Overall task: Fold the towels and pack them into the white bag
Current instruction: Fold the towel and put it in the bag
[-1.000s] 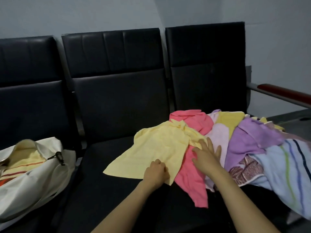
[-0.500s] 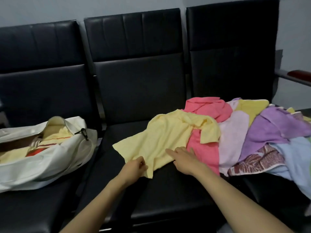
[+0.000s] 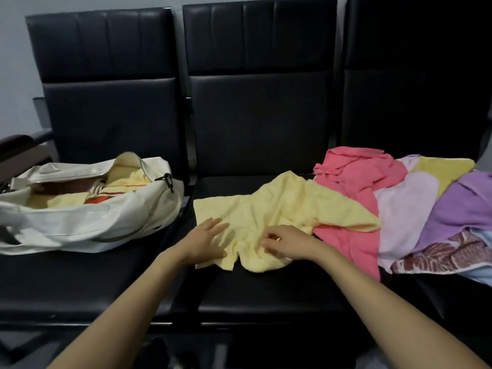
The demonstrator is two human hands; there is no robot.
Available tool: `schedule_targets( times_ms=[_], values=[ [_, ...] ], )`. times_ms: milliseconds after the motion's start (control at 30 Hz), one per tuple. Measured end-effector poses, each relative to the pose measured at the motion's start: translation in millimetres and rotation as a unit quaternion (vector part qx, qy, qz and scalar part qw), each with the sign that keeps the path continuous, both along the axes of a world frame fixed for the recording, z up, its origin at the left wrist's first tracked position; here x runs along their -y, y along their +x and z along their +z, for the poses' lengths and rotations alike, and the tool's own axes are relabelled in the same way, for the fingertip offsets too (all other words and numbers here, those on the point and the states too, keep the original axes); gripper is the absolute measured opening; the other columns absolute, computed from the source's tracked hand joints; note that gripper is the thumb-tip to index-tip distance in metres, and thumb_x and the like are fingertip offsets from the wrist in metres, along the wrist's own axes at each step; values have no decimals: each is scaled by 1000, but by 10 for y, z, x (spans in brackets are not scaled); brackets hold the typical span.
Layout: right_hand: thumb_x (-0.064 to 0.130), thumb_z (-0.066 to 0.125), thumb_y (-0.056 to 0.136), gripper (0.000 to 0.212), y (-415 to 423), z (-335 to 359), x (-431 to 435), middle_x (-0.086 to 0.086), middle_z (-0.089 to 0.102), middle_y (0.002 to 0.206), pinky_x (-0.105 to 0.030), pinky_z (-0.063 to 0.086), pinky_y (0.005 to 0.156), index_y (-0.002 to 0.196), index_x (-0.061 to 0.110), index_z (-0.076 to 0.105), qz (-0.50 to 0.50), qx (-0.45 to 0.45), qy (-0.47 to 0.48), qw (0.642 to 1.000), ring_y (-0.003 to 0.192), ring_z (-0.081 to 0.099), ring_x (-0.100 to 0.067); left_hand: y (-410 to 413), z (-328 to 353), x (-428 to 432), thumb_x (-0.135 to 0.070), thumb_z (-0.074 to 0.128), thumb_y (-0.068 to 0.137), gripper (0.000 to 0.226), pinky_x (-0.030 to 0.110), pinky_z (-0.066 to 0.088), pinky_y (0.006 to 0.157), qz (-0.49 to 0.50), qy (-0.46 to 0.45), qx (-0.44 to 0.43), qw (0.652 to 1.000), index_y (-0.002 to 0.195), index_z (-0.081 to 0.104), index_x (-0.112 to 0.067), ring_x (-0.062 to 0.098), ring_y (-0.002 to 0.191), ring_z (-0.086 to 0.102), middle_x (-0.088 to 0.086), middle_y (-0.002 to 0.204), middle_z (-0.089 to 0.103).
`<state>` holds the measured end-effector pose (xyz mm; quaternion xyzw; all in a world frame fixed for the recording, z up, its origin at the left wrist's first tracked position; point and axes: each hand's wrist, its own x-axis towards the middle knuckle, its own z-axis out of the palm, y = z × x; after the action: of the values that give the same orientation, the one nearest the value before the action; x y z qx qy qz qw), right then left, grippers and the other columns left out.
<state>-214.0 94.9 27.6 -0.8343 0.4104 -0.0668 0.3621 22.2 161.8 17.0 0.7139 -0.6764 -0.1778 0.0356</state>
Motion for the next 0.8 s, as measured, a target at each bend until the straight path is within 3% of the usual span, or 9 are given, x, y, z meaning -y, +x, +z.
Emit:
schedule_targets(
  times_ms=[100,167,233,333,433,567,633,700,800],
  values=[
    [31,50,98,52,-88,-27,83,-8,37,143,-35,44,99,144,14,34,-76,-101,-61,990,121,51,-25,5,-29,-17,-43,56,92,77,40,19,118,-18,59,-12,998,151,6,-40,22,147,15,0,160,16],
    [35,51,97,67,-134,-87,144,-11,23,150,-36,37,107,150,9,19,-94,-178,-83,976,132,40,-28,-34,-9,-34,-39,56,92,80,33,30,112,-14,53,-36,998,152,3,-39,21,138,34,0,155,30],
    [35,53,96,56,-136,-111,192,-10,31,144,-33,39,105,143,9,37,-101,-172,-66,978,126,45,-26,-82,41,-27,-36,59,90,86,31,38,105,-20,4,-11,1000,152,0,-38,20,129,45,-1,145,43],
    [26,58,92,9,-61,-83,157,2,64,105,-30,51,87,92,25,67,-42,-60,-5,997,95,60,-13,-190,94,10,-35,62,86,92,29,47,87,-26,-7,14,1000,151,-3,-39,20,99,59,2,113,61],
    [26,61,91,18,42,7,62,11,66,76,-23,48,79,74,31,66,52,-13,59,997,76,60,-4,-320,81,63,-35,66,84,71,31,48,82,-13,35,31,999,147,35,-22,22,97,60,6,106,64],
    [22,57,95,8,75,-24,104,-4,68,84,-30,52,79,99,17,62,-26,48,76,996,74,65,-12,-367,80,142,-36,66,81,35,35,42,99,-71,-42,98,992,111,65,-17,22,125,43,2,129,45],
    [21,57,94,28,25,-37,184,-9,59,111,-31,49,77,120,16,51,-97,-17,-44,994,89,62,-19,-358,40,153,-35,67,82,37,33,36,106,-103,-40,50,993,114,63,-16,19,134,36,-2,145,34],
    [24,58,92,52,-47,-2,228,-8,38,130,-31,44,73,137,17,33,-140,-119,-123,975,95,54,-22,-362,8,139,-34,65,85,36,34,41,99,-97,-14,-10,995,114,59,-14,20,122,49,-2,135,47],
    [29,51,95,41,-120,21,280,-8,41,129,-32,42,71,132,17,39,-152,-228,-118,955,100,54,-24,-432,36,121,-37,63,87,39,32,46,81,-32,-50,2,998,116,49,-16,20,99,57,-1,107,58]
  ],
)
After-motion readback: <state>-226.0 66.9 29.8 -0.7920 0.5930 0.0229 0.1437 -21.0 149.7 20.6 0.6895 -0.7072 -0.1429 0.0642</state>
